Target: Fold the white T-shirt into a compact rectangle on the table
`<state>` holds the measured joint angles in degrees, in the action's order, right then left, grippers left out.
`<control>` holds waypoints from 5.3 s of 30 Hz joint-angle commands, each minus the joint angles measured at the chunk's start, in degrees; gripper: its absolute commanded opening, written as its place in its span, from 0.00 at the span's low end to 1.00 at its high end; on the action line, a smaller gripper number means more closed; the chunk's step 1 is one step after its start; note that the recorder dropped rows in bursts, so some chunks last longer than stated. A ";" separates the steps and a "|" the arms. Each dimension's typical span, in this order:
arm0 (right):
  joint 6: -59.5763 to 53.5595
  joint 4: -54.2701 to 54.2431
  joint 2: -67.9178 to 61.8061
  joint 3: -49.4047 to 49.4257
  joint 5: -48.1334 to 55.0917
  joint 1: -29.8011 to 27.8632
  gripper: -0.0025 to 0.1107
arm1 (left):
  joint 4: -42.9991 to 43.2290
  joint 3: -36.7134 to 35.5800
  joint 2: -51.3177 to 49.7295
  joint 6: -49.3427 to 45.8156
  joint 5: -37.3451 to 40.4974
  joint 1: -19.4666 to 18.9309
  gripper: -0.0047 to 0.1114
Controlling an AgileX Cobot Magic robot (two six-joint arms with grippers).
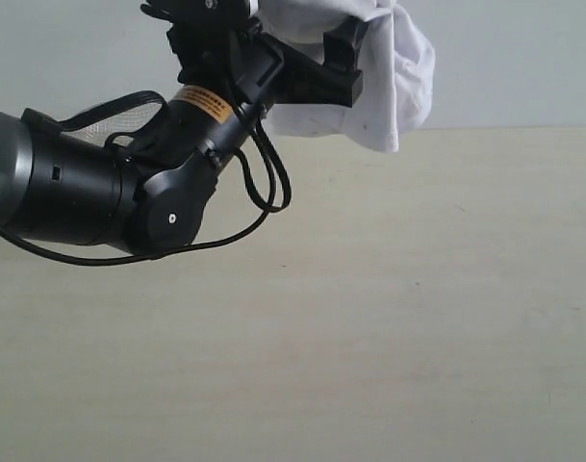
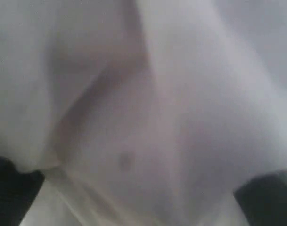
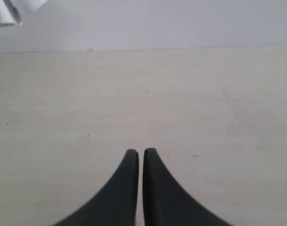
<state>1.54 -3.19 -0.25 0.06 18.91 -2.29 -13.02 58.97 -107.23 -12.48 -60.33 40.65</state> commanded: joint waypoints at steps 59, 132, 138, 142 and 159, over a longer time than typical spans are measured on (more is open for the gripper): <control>1.79 -3.26 0.25 -0.06 -4.39 0.13 0.02 | -0.29 -12.52 27.88 3.71 76.58 -10.06 0.85; -19.69 -25.90 -101.59 -44.20 -34.99 24.63 0.83 | -0.62 -18.33 34.50 5.28 75.21 -17.71 0.08; -26.34 -27.07 -102.45 -44.20 -37.63 24.51 0.83 | -0.62 -18.33 34.50 5.28 76.67 -17.71 0.08; -32.25 -31.22 -102.45 -44.20 -39.26 23.92 0.83 | -0.62 -18.36 34.50 5.28 76.79 -17.71 0.08; -27.66 -33.51 -106.82 -46.42 -35.11 22.33 0.83 | -0.62 -18.36 34.50 5.28 76.20 -17.71 0.08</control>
<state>-28.31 -36.82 -105.77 -44.82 -16.68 20.01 -13.60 40.88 -72.63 -7.96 16.20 23.09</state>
